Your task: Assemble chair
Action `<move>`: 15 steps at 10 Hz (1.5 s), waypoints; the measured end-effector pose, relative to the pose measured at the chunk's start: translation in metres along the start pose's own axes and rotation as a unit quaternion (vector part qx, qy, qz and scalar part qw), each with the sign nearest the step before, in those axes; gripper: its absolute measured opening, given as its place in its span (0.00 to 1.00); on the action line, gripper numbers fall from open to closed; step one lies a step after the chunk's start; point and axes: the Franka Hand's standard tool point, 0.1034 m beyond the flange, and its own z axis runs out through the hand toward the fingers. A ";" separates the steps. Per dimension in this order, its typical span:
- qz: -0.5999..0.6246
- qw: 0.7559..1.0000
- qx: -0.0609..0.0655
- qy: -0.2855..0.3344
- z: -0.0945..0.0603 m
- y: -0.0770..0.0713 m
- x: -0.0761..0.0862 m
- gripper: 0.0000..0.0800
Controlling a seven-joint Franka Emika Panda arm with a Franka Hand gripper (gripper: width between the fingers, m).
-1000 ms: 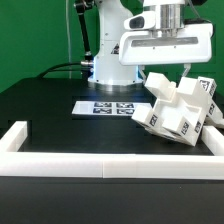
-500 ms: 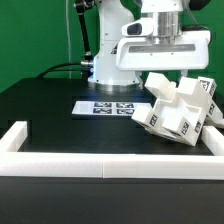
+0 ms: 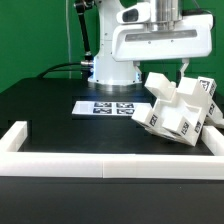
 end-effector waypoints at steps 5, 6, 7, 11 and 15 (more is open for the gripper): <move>-0.009 1.000 0.005 -0.006 -0.010 0.007 0.015 0.81; -0.009 1.000 0.007 0.002 -0.017 0.010 0.030 0.81; -0.013 1.000 0.007 0.004 -0.017 0.013 0.038 0.81; -0.027 1.000 0.006 0.008 -0.014 0.025 0.052 0.81; -0.053 0.999 0.002 0.013 -0.009 0.034 0.057 0.81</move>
Offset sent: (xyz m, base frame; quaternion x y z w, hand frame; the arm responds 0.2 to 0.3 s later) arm 0.0000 0.0000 0.0000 0.0000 0.0000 0.0000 1.0000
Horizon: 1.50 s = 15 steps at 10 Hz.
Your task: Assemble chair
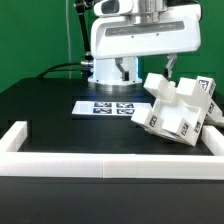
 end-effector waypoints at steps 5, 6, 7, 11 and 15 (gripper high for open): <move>-0.024 1.000 -0.006 0.003 0.011 0.018 0.011 0.81; -0.037 0.999 -0.007 0.002 0.014 0.027 0.014 0.81; -0.044 0.999 -0.008 0.002 0.015 0.033 0.017 0.81; -0.054 0.998 -0.014 0.012 0.014 0.034 0.021 0.81; -0.037 0.999 -0.012 0.009 0.005 0.047 -0.002 0.81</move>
Offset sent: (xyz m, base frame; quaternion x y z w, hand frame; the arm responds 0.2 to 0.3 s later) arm 0.0160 -0.0087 -0.0035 -0.0052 0.0130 -0.0324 0.9994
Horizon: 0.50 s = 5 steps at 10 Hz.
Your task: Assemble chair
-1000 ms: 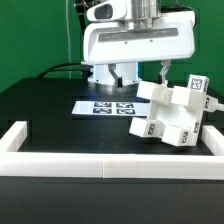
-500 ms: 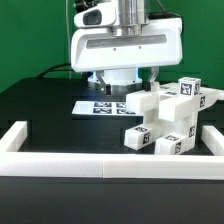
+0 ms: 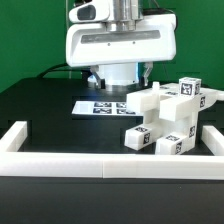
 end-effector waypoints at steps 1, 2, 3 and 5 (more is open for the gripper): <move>0.004 1.000 0.001 -0.002 -0.002 0.001 -0.011 0.81; 0.009 1.000 0.003 -0.005 -0.001 0.001 -0.026 0.81; 0.014 1.000 0.003 -0.008 0.003 0.000 -0.038 0.81; 0.018 1.000 0.006 -0.014 0.006 -0.001 -0.044 0.81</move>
Offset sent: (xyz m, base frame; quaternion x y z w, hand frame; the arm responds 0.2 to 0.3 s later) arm -0.0437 0.0172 -0.0197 0.0395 -0.0232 0.0589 0.9972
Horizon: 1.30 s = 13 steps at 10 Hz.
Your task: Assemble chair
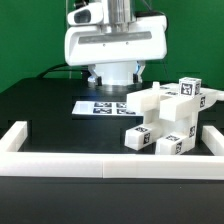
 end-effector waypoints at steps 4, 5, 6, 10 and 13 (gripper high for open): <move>0.000 1.000 -0.008 0.007 0.008 -0.004 -0.008 0.81; 0.000 1.000 -0.008 0.001 0.014 -0.010 -0.017 0.81; 0.000 1.000 -0.007 -0.004 0.017 -0.014 -0.021 0.81; 0.011 1.000 -0.007 -0.013 0.029 -0.044 -0.026 0.81; 0.014 1.000 -0.007 -0.018 0.035 -0.058 -0.026 0.81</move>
Offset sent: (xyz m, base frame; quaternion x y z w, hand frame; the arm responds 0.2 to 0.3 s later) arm -0.0296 0.0191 -0.0197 -0.0119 0.0343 0.0287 0.9989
